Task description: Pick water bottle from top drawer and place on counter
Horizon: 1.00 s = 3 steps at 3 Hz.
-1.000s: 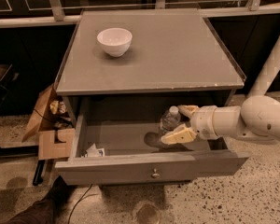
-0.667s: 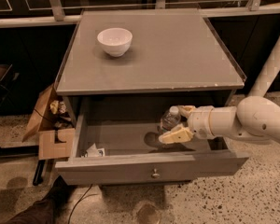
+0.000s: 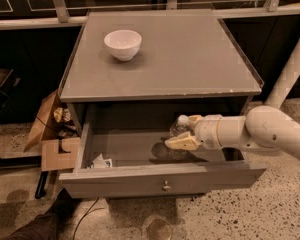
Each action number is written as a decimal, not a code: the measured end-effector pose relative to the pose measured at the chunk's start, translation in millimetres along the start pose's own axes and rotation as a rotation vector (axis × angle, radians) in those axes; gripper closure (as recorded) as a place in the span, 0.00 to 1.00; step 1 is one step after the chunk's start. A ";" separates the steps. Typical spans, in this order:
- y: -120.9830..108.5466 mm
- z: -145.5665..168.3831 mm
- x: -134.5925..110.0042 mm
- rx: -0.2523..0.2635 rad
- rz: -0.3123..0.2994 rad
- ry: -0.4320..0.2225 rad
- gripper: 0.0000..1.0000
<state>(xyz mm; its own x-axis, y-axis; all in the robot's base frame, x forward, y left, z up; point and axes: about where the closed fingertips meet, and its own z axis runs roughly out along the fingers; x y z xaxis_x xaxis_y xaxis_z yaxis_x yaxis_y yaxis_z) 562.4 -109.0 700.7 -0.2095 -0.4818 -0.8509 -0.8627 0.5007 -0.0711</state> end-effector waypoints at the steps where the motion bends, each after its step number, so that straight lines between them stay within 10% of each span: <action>1: 0.0 0.0 0.0 0.000 0.000 0.000 0.63; 3: 0.0 0.0 0.0 0.000 0.000 0.000 1.00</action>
Offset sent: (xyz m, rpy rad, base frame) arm 0.0000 0.0000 0.0000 0.0000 0.0000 0.0000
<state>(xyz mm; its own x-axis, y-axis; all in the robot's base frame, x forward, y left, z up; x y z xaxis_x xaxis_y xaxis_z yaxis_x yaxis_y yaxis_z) 562.4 -108.9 700.7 -0.2095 -0.4818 -0.8509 -0.8627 0.5006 -0.0711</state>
